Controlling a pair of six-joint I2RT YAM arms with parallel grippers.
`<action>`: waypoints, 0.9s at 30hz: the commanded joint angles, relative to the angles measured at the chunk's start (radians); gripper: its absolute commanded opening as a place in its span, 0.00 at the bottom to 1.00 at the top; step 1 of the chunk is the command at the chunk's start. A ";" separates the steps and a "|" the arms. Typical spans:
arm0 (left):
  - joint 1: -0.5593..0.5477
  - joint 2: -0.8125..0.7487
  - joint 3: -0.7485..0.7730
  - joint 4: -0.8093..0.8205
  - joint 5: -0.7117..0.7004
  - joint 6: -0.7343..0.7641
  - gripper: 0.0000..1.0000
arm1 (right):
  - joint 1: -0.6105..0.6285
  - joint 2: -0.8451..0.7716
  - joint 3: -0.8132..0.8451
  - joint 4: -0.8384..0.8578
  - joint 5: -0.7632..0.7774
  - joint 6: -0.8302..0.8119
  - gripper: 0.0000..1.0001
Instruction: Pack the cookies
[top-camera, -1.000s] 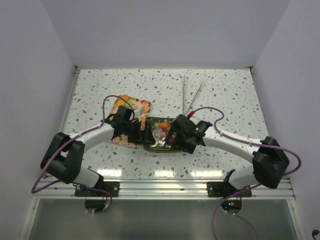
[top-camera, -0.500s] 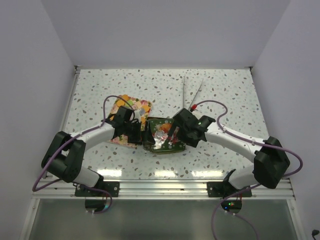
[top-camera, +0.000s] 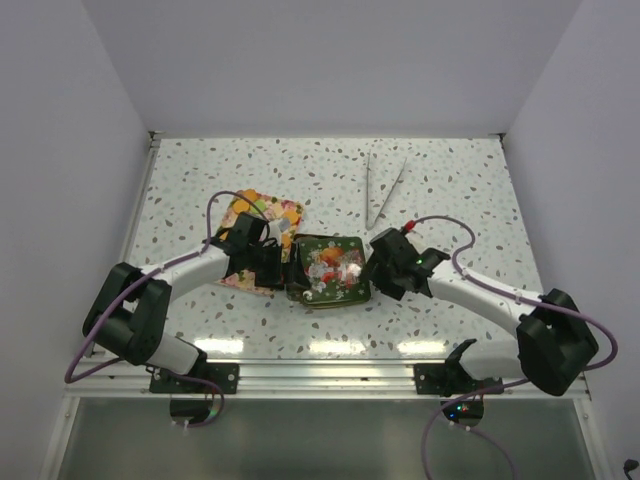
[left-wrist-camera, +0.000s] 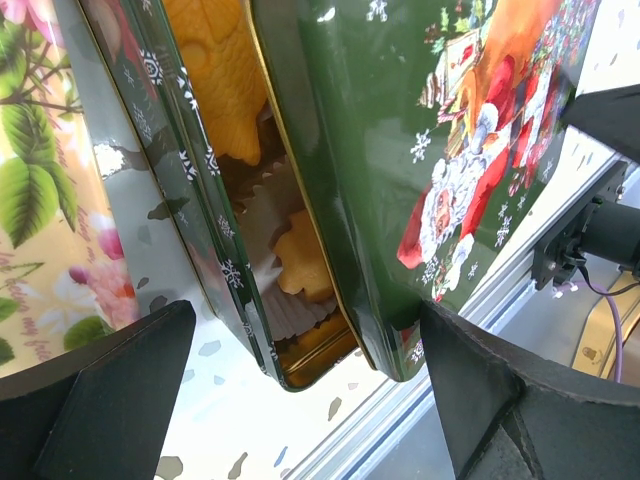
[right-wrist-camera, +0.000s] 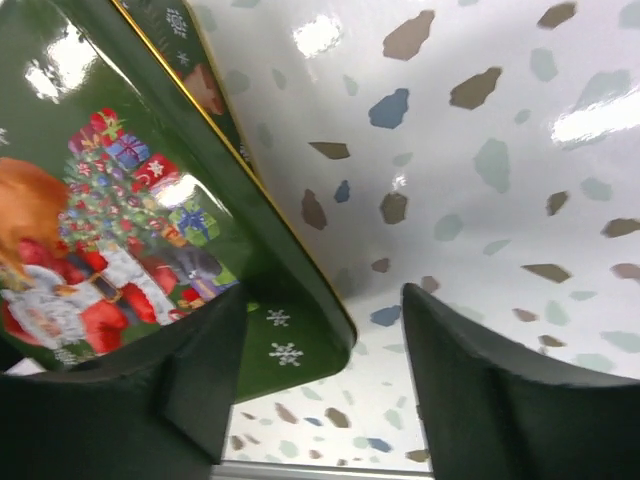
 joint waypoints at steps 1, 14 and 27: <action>0.003 -0.002 0.033 -0.022 -0.020 0.030 1.00 | 0.003 -0.033 -0.044 0.135 -0.009 0.051 0.62; 0.003 -0.017 0.033 -0.032 -0.033 0.033 1.00 | -0.015 -0.161 -0.067 -0.018 0.103 0.086 0.18; 0.003 -0.031 0.030 -0.046 -0.036 0.032 1.00 | -0.017 0.023 -0.004 -0.037 0.050 0.051 0.05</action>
